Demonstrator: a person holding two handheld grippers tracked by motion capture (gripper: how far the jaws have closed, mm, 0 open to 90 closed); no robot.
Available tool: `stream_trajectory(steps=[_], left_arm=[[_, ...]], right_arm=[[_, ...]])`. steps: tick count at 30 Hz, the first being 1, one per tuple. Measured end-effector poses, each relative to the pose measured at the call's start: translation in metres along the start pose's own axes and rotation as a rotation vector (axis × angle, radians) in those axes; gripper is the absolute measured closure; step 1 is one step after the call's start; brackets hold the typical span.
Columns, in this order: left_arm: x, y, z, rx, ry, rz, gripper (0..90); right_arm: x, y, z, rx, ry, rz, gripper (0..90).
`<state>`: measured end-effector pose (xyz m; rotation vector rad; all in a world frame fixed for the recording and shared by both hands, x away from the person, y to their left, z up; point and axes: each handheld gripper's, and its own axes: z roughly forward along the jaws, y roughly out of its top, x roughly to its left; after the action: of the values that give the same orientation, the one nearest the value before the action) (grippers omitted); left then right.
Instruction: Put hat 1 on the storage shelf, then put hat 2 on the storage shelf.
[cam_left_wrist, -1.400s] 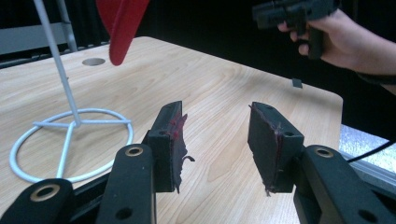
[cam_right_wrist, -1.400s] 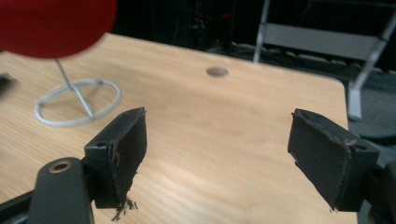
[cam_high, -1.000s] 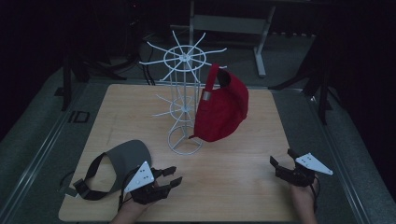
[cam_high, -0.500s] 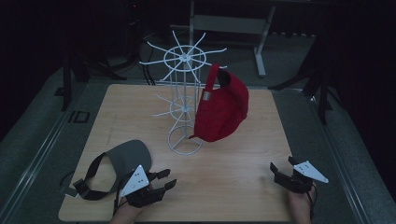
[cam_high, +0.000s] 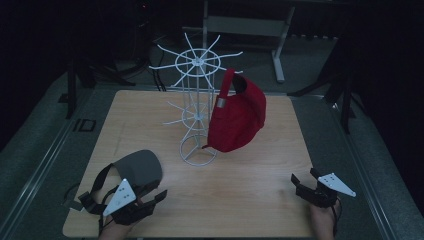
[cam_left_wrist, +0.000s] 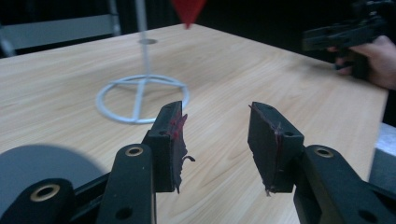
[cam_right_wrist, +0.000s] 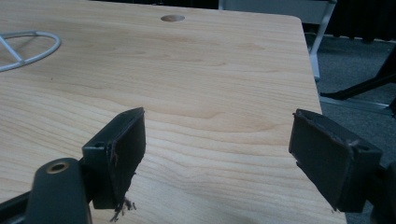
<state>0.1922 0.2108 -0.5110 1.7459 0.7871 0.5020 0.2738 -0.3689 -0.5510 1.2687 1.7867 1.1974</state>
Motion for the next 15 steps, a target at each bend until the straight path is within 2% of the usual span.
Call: stream_trajectory(steps=[4,7,11,15], left_arm=[[0.009,-0.004,-0.017,0.004,0.032,-0.010,56.2],[0.016,-0.007,-0.032,0.010,0.081,0.004,56.2],[0.027,-0.014,-0.055,-0.004,0.142,-0.010,56.2],[0.038,-0.024,-0.076,0.017,0.188,-0.019,56.2]], right_arm=[[0.000,0.000,0.000,0.006,0.003,0.000,18.5],[0.000,0.000,0.000,0.007,0.004,-0.005,18.5],[0.001,0.000,0.001,0.010,0.006,-0.007,18.5],[0.000,0.000,0.001,0.012,0.009,-0.006,18.5]])
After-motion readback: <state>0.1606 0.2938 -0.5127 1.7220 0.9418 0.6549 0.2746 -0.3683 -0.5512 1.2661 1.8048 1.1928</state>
